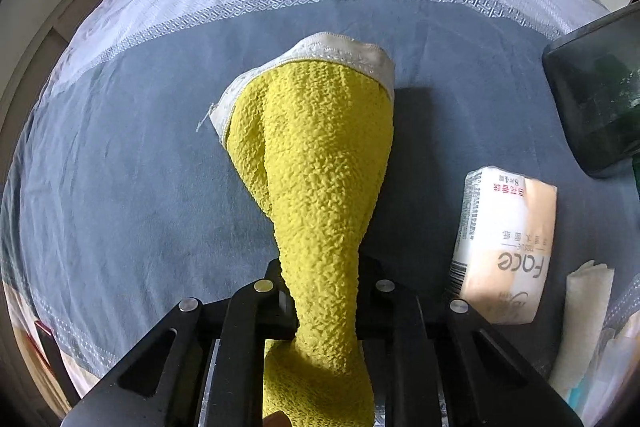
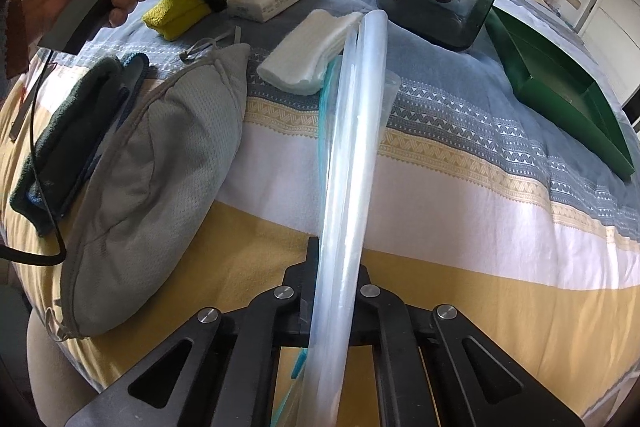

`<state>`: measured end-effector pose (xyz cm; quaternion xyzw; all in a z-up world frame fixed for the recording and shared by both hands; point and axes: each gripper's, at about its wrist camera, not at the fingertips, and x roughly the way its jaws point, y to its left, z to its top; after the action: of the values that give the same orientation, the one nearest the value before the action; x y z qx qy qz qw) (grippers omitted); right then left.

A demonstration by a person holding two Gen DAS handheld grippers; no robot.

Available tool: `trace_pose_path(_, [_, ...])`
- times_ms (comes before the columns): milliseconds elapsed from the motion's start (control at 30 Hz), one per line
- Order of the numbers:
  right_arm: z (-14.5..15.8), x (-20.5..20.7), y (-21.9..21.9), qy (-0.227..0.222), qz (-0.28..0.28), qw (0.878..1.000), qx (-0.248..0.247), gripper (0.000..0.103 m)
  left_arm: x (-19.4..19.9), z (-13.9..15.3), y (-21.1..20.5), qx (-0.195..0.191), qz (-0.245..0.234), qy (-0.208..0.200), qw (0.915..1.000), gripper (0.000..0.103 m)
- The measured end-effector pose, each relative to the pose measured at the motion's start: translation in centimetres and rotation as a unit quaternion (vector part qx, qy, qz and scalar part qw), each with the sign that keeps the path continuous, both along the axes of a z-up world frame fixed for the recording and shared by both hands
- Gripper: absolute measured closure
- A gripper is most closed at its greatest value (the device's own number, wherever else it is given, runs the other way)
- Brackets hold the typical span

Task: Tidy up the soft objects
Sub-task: 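Lift the yellow towel and clear bag and carry both over the green tray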

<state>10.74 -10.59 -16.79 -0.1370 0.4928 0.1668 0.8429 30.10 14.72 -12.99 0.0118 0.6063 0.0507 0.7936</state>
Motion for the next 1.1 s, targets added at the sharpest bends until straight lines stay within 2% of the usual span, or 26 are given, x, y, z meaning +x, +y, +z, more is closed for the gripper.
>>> trace_pose_path(233, [0.9, -0.3, -0.3, -0.011, 0.004, 1.000, 0.006, 0.100, -1.5, 2.4, 0.0, 0.013, 0.001, -0.021, 0.9997, 0.089])
trace_pose_path(667, [5.8, -2.4, -2.2, -0.058, -0.007, 0.998, 0.033, 0.101, -6.5, 10.0, 1.0, 0.012, 0.028, -0.099, 0.9946, 0.089])
trace_pose_path(867, [9.6, -4.4, -4.7, -0.094, -0.028, 0.994, 0.048, 0.101, -10.7, 15.2, -2.8, 0.006, 0.000, -0.146, 0.9893, 0.089])
trace_pose_path(1100, [13.9, -7.2, -9.9, -0.138, -0.075, 0.986, 0.057, 0.101, -14.6, 19.5, -9.6, -0.035, -0.043, -0.184, 0.9814, 0.089])
